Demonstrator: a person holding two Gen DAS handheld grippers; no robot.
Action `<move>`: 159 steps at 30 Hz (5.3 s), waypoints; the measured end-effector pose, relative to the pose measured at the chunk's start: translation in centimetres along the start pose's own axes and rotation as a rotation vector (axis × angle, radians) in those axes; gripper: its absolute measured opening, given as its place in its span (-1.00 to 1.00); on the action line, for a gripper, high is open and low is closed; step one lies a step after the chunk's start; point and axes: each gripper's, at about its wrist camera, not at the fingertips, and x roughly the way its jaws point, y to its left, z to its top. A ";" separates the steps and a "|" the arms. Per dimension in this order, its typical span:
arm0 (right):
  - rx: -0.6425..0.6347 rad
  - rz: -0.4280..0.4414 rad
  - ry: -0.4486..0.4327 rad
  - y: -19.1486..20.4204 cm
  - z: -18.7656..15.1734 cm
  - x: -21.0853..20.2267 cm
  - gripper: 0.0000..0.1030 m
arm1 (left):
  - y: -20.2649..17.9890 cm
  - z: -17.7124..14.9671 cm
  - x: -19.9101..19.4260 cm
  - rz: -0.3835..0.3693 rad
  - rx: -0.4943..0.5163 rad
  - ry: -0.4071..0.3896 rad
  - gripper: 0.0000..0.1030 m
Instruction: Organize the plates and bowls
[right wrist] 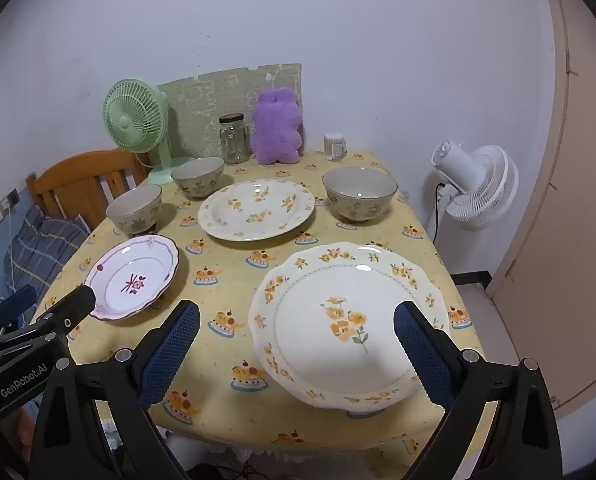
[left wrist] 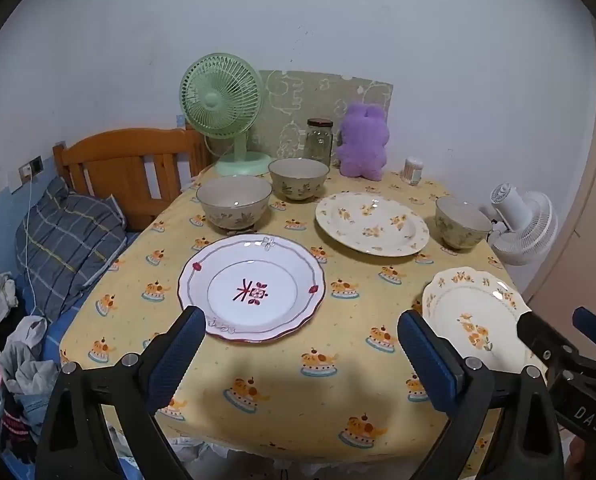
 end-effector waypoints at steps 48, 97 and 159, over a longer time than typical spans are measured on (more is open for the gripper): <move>-0.008 0.007 0.049 0.1 0.1 1.2 0.92 | -1.4 0.2 0.4 0.017 0.046 -0.015 0.94; 0.105 -0.109 0.097 1.4 3.0 3.5 0.92 | -0.3 4.2 5.1 -0.120 0.110 0.099 0.89; 0.087 -0.042 0.519 -11.4 1.0 18.6 0.18 | -13.6 0.1 17.7 0.018 0.092 0.504 0.14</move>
